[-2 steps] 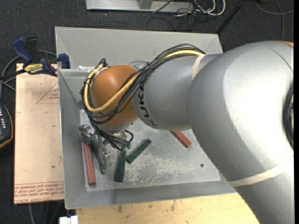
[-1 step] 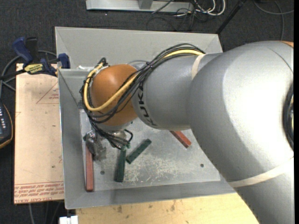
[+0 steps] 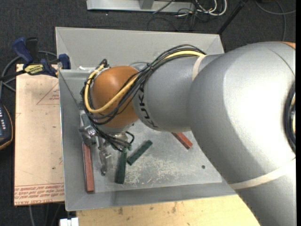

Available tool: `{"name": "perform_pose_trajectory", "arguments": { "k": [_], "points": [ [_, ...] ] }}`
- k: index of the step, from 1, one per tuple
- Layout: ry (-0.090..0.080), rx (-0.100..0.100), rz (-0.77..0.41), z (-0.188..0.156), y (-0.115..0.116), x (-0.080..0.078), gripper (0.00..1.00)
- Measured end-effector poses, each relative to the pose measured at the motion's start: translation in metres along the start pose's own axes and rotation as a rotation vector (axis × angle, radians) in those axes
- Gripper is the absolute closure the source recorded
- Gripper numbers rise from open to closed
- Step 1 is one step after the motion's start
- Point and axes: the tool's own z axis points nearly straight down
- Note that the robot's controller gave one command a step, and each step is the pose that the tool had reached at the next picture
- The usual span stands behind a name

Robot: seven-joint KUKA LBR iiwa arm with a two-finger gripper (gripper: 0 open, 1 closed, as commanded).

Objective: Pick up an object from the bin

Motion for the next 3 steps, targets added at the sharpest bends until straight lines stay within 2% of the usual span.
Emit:
{"name": "perform_pose_trajectory", "arguments": {
  "k": [1,2,3],
  "points": [
    [0.0,0.003,-0.102,-0.083,-0.016,0.074,0.0],
    [0.005,0.0,-0.413,0.002,-0.042,0.095,0.0],
    [0.003,-0.001,-0.413,0.0,-0.041,0.094,1.0]
  ]
}}
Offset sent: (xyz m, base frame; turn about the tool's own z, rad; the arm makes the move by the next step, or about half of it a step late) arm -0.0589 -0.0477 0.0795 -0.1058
